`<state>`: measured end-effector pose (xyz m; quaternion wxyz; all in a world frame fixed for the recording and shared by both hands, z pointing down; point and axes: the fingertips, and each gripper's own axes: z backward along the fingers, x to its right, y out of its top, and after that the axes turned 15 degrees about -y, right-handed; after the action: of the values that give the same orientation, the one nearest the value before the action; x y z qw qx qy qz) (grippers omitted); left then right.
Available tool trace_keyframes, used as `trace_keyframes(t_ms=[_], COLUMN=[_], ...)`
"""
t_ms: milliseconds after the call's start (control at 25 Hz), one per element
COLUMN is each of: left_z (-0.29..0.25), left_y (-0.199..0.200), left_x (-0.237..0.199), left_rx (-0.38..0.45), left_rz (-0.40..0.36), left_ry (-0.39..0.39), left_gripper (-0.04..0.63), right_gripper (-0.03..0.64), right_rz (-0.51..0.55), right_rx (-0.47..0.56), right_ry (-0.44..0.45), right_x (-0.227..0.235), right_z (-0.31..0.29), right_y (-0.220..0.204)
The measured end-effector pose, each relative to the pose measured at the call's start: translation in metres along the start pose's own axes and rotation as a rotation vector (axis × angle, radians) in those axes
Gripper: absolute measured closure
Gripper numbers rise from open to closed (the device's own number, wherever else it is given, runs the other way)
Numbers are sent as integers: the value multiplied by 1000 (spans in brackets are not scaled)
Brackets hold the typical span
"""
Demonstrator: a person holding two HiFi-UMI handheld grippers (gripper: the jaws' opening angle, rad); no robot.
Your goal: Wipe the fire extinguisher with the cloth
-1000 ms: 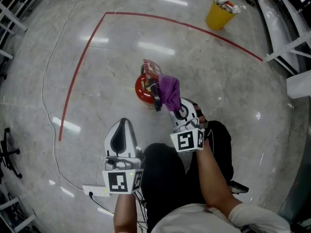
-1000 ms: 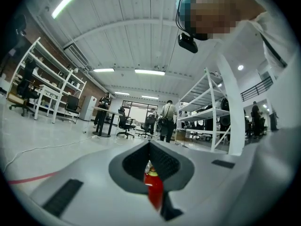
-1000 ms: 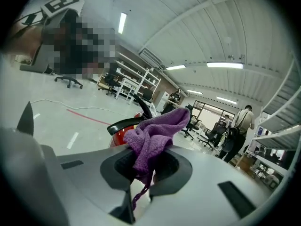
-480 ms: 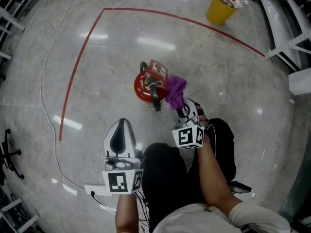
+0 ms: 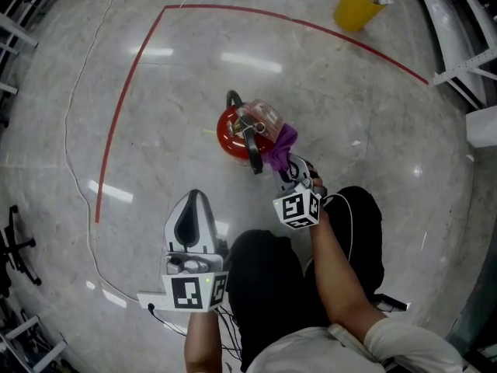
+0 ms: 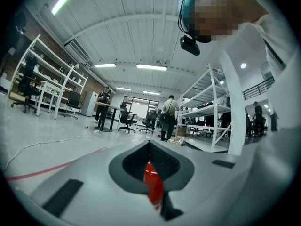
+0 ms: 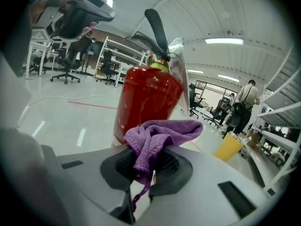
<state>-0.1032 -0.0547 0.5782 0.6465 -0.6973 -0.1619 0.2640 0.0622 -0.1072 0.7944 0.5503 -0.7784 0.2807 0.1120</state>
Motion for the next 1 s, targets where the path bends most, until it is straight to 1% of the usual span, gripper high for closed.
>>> trace_keyframes(t_ms=[240,440,680,760,880,1000], left_z=[5,13,16,16,16,17], left_y=[-6,-7,-10,-11,-13,-14], left_x=[-2,-6,-8,-8,-10,-12], left_rx=[-6,-4,-7,-9,-11,-13], left_rz=[8,7,7,5,1,-1], left_ry=[0,13,24,22,22,27], left_gripper=[591,591,591,591,591,591], right_gripper=[568,568,568,568,568,568], right_rz=[-49,-89,-99,-95,-94,-156], right_rx=[-78,-131,-234,-254,-269,-277], right_ry=[46,67,168,184,176,117], right_x=[-29,-46,-83,-91,-93,-73], right_z=[-18,-31,-37,-39,-42,-36], right_y=[-40,-62,-95,-104,-109,-105])
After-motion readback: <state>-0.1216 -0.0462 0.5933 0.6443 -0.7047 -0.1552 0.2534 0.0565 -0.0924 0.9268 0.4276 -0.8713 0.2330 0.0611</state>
